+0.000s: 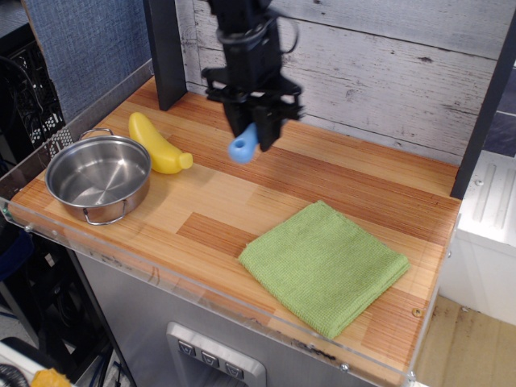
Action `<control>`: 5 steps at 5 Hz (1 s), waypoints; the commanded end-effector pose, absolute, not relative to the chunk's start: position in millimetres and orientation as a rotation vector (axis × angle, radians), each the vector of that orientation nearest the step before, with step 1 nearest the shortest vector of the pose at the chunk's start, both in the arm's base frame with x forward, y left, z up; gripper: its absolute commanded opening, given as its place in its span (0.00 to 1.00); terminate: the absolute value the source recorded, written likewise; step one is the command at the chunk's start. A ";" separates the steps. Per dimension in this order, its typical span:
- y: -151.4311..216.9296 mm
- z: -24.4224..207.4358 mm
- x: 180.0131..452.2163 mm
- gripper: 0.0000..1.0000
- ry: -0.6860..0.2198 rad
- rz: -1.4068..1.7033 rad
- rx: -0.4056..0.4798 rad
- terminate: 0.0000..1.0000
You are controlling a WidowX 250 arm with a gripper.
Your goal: Put the spoon on the left middle side of the table.
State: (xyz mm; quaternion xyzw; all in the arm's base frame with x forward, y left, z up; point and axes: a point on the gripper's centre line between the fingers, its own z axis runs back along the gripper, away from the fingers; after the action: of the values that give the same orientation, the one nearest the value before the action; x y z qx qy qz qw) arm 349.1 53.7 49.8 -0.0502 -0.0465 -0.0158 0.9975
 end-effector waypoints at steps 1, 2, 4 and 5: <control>78.9 27.5 380.7 0.00 -0.112 -0.041 -0.031 0.00; 73.5 42.8 377.3 1.00 -0.134 -0.055 -0.039 0.00; 69.1 112.9 365.0 1.00 -0.186 -0.030 -0.086 0.00; 65.1 136.3 356.6 1.00 -0.196 -0.042 -0.088 0.00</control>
State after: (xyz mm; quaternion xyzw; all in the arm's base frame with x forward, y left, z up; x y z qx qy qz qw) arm 356.1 61.1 113.0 -0.0536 -0.0609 -0.0181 0.9965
